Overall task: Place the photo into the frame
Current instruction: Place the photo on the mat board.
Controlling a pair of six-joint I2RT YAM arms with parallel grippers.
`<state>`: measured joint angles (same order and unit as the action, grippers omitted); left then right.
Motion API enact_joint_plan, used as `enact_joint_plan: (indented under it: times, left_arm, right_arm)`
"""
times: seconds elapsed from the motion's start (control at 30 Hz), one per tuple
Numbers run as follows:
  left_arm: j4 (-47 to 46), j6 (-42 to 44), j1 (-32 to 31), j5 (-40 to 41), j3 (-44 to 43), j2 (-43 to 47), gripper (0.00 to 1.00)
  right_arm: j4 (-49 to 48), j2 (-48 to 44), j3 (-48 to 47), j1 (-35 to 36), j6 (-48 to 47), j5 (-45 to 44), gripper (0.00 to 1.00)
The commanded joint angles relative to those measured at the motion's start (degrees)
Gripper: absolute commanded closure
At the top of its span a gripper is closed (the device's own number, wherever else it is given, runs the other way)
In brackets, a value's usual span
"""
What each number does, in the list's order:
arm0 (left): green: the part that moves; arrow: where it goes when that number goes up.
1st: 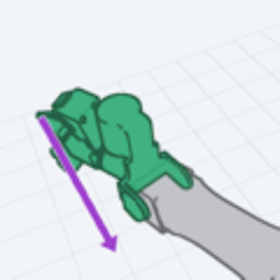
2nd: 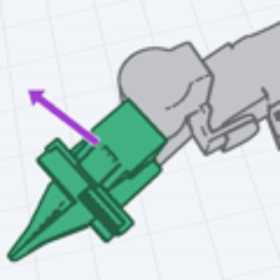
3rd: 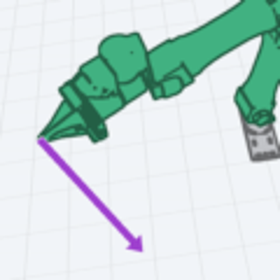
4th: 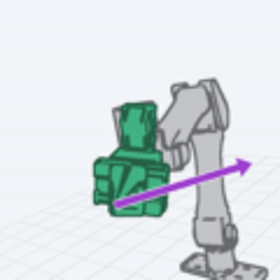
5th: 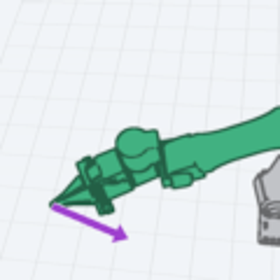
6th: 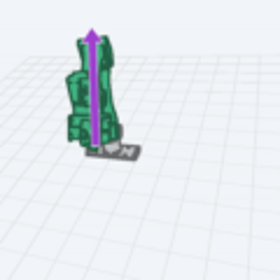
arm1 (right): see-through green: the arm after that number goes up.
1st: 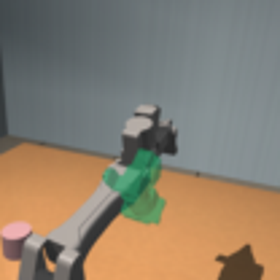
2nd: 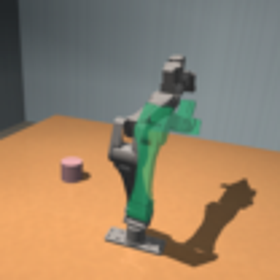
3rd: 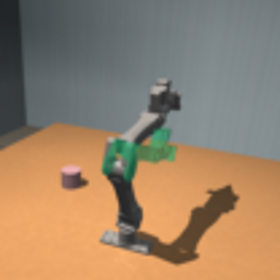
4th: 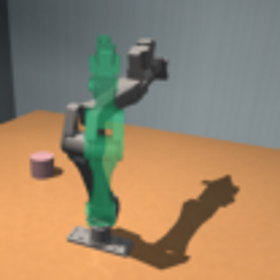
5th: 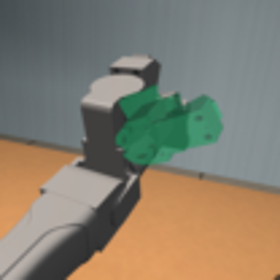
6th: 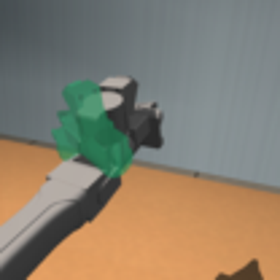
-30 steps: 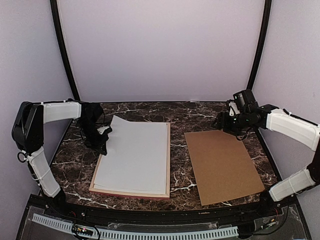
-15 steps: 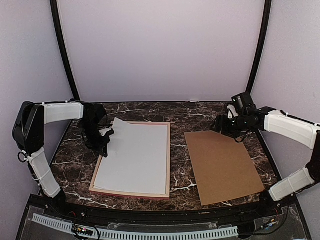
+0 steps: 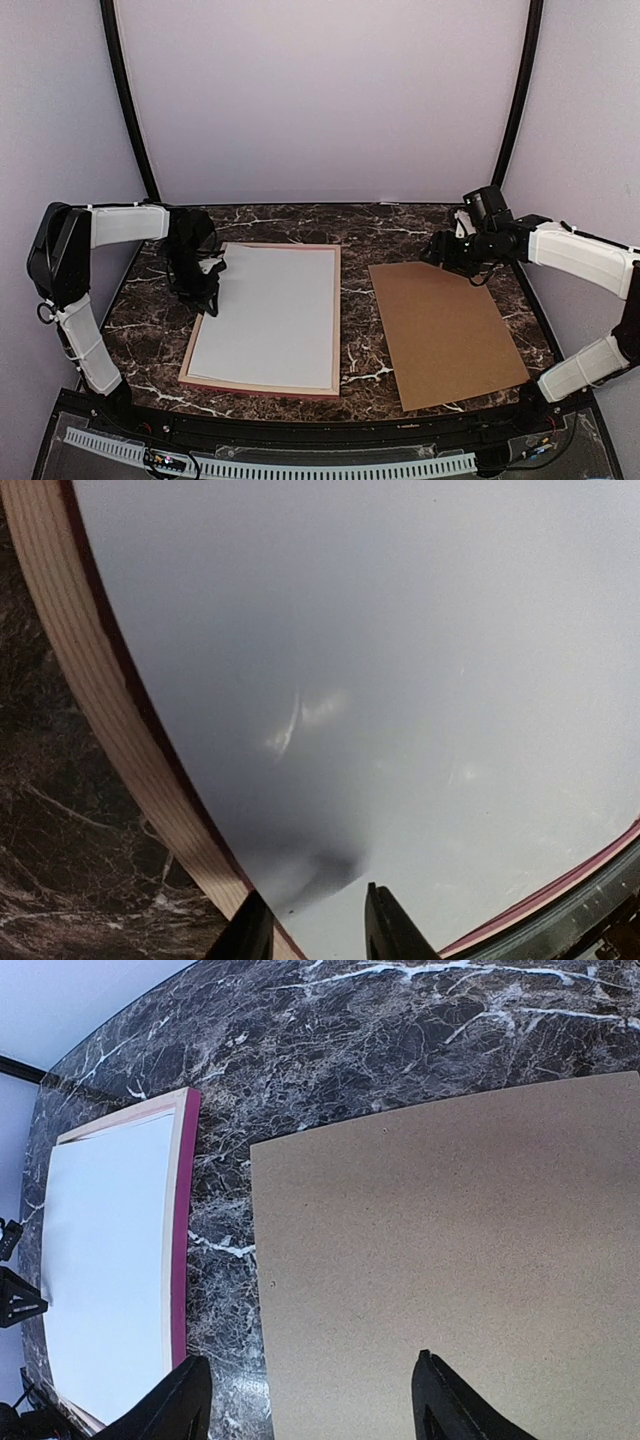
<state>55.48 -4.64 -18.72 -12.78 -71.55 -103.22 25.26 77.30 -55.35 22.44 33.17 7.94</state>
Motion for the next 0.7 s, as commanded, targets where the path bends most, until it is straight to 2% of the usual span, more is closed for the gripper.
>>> enact_joint_plan:
  times: [0.0,0.1,0.3,0.4,0.53,0.67]
  left_arm:
    - [0.5,-1.1,-0.4,2.1,-0.5,2.0,0.64]
    - [0.3,-1.4,-0.4,2.5,-0.8,2.9,0.57]
    - [1.1,-2.1,-0.4,4.7,-1.5,4.4,0.52]
    - [1.2,-3.0,-0.5,6.2,-2.7,5.9,0.47]
    - [-0.3,-4.9,-2.2,6.4,-4.5,9.7,0.41]
    - [-4.0,-8.3,-5.4,1.5,-5.5,12.3,0.4]
  right_arm:
    - [-2.1,0.0,0.7,-0.2,-0.1,0.5,0.3]
    - [-2.1,-0.1,1.0,-0.2,-0.1,0.5,0.3]
    - [-2.2,-0.4,1.6,-0.2,-0.1,0.3,0.3]
    - [-1.4,-0.6,1.9,-0.2,-0.8,-0.9,0.3]
    - [1.4,-1.3,2.1,-0.4,-2.7,-6.3,0.27]
    - [3.4,-2.1,3.0,-2.0,-4.8,-11.4,0.2]
